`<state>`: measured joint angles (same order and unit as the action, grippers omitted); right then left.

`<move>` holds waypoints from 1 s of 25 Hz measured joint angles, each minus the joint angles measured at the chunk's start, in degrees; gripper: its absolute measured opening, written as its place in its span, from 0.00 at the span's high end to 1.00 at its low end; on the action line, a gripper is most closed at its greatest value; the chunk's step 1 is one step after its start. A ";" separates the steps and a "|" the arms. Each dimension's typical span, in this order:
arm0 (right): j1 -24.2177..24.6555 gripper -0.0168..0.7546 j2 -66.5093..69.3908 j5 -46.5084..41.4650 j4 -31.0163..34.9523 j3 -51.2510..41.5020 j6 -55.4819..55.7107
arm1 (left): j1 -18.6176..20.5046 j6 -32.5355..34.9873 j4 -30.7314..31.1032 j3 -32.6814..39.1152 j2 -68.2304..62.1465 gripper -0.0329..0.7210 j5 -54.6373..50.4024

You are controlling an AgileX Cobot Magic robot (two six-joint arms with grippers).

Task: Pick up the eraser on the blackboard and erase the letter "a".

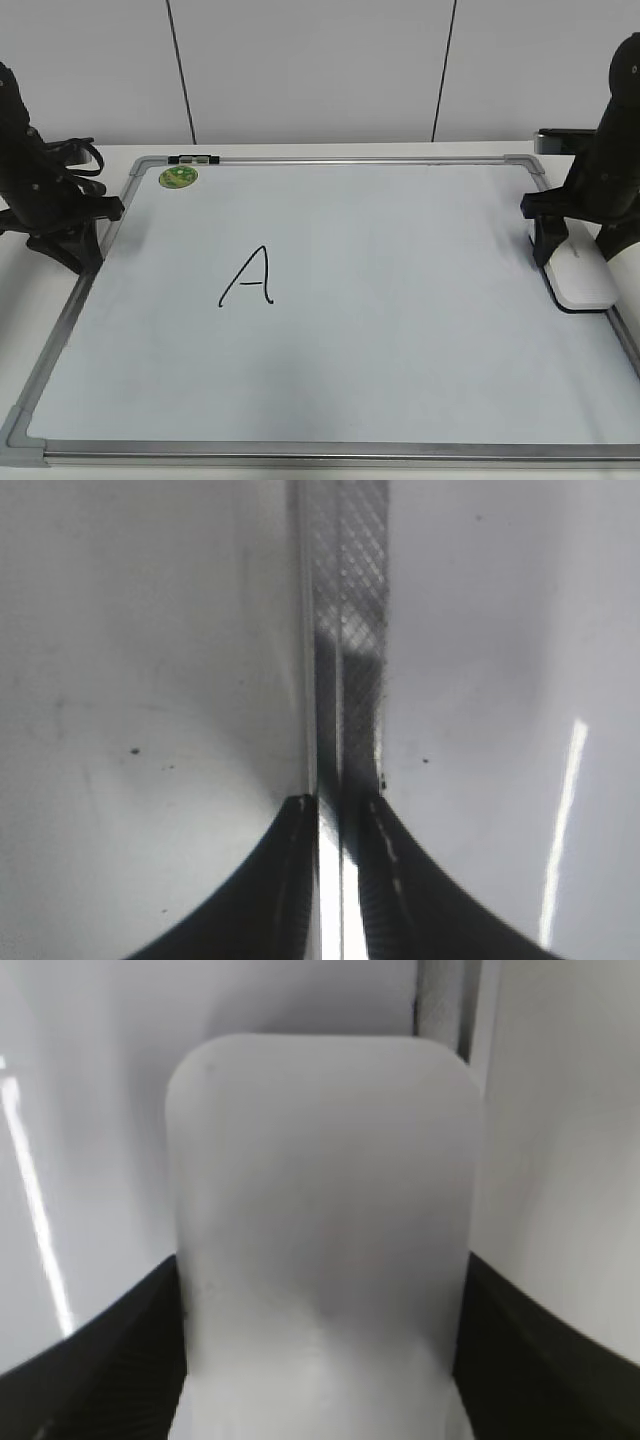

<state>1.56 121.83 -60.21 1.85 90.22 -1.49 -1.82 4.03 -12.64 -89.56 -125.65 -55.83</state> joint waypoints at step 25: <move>0.00 0.16 0.00 -9.18 -1.14 9.69 1.04 | 0.00 0.02 2.00 -3.06 3.76 0.27 -1.11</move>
<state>1.56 121.83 -69.39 0.71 99.91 -0.44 -1.82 4.06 -10.64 -92.63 -121.89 -56.94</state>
